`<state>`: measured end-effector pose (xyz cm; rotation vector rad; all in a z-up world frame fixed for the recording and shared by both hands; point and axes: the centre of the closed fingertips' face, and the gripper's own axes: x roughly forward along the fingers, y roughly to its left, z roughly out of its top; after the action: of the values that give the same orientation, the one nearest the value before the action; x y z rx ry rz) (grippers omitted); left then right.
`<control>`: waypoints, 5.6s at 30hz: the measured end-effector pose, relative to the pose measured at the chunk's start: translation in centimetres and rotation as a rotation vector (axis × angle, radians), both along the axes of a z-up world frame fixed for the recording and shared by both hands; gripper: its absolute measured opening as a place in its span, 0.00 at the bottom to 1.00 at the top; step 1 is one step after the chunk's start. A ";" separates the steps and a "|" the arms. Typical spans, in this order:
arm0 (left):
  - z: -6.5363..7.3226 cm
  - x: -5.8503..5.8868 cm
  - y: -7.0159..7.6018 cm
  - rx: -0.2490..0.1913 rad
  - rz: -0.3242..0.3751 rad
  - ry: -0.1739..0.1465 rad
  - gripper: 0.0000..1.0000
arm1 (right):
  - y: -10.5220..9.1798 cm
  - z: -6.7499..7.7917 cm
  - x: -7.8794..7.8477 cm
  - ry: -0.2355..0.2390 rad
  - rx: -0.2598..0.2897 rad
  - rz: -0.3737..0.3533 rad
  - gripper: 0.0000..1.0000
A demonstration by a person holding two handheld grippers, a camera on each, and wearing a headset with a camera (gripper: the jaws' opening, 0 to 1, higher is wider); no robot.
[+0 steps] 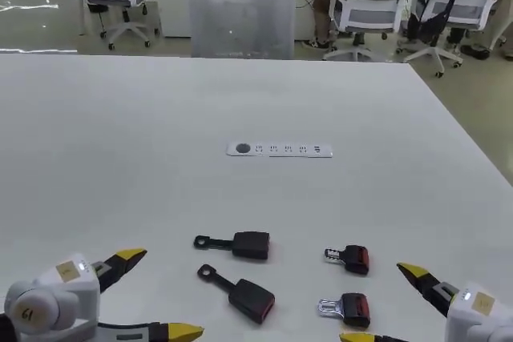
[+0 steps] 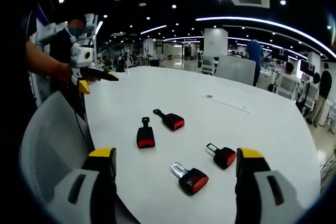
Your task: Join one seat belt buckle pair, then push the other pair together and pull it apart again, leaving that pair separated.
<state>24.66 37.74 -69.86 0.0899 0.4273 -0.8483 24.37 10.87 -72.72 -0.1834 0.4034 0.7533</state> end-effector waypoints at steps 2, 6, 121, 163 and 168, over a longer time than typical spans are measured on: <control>-0.1 0.0 -0.1 0.005 -0.007 0.001 0.98 | 0.0 -0.2 -0.1 0.007 -0.011 0.009 0.96; -0.3 0.1 -0.4 0.014 -0.019 0.004 0.98 | -0.2 -0.6 -0.1 0.019 -0.011 0.012 0.96; -16.2 4.4 -10.9 0.557 -0.972 0.059 0.49 | -1.2 -13.1 2.7 0.356 -0.346 0.618 0.46; -16.1 5.5 -9.3 0.587 -0.759 0.113 0.33 | -1.5 -13.0 2.9 0.245 -0.162 0.602 0.37; -16.1 5.5 -9.3 0.596 -0.764 0.113 0.33 | -1.3 -12.9 3.0 0.233 -0.166 0.612 0.37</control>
<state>30.12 28.42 -85.99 0.7978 0.7636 -1.4541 27.38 9.56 -85.67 -0.3866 0.6440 1.3512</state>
